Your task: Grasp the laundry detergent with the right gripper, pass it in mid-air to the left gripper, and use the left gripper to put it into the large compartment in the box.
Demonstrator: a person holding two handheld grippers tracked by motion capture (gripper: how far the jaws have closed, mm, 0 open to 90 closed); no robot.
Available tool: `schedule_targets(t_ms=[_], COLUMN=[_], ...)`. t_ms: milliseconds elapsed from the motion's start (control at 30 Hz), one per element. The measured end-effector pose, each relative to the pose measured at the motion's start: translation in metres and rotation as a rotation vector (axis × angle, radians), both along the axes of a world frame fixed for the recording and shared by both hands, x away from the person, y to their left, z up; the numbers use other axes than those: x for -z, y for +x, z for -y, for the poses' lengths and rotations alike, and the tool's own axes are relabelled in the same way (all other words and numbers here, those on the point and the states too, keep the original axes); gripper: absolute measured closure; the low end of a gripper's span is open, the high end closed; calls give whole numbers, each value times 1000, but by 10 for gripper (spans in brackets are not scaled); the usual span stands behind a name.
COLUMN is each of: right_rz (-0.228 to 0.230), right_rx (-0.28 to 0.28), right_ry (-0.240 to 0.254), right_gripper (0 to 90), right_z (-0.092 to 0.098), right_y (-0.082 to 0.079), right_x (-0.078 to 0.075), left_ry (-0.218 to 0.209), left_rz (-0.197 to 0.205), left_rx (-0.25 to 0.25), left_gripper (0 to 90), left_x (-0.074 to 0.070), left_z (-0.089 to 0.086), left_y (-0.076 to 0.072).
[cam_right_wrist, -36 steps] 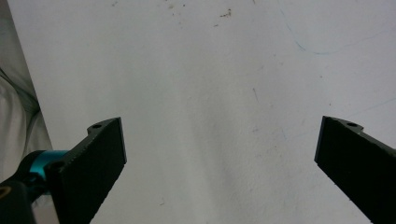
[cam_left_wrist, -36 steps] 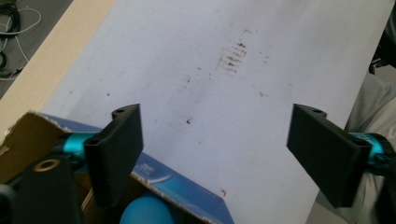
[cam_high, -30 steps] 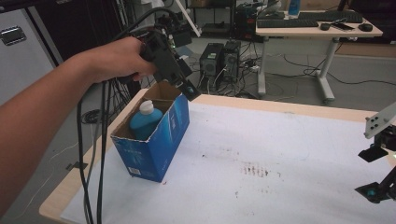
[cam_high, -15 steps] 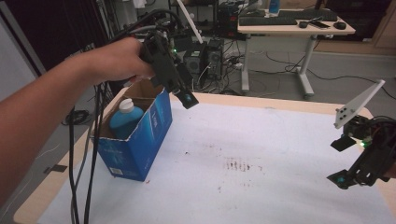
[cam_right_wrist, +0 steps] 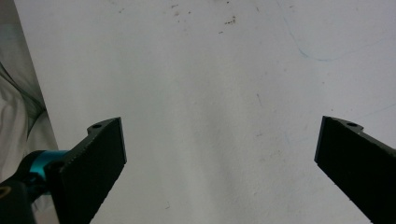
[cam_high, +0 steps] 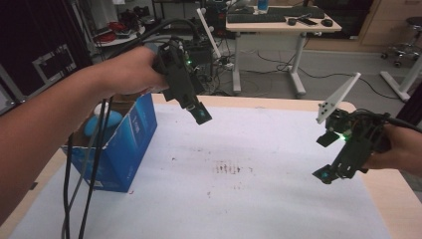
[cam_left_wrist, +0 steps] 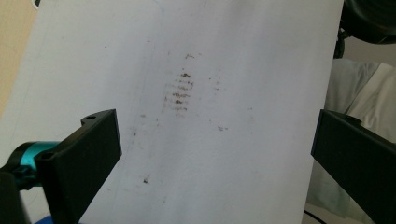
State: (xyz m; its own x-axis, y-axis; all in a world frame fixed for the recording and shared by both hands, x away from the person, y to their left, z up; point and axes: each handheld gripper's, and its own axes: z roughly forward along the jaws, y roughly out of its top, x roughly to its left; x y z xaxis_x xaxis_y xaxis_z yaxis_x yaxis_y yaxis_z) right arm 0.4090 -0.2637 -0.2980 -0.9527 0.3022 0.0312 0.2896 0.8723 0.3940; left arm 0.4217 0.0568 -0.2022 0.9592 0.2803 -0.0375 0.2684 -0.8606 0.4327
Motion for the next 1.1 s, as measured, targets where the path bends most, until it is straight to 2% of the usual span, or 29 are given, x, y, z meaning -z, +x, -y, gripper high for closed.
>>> schedule_targets(t_ms=[100,367,733,767,1100], right_rz=[3,3,3,5,-2], right_rx=[3,0,-10,-13,-13], right_ry=[-1,3,-5,-5,-10], right_gripper=[13,13,13,14,14], right_z=[0,-5,-9,-9,-9], right_y=[0,1,-1,-1,-2], right_x=[0,1,2,3,6], left_ry=[11,29,27,36,44], left_rz=[3,-9,-14,-15,-36], left_rx=[4,52,75,83,102], left_gripper=[16,16,16,16,16], left_x=[6,22,36,40,54], left_z=[10,32,40,43,54], left_y=[1,-1,-6,-6,-7])
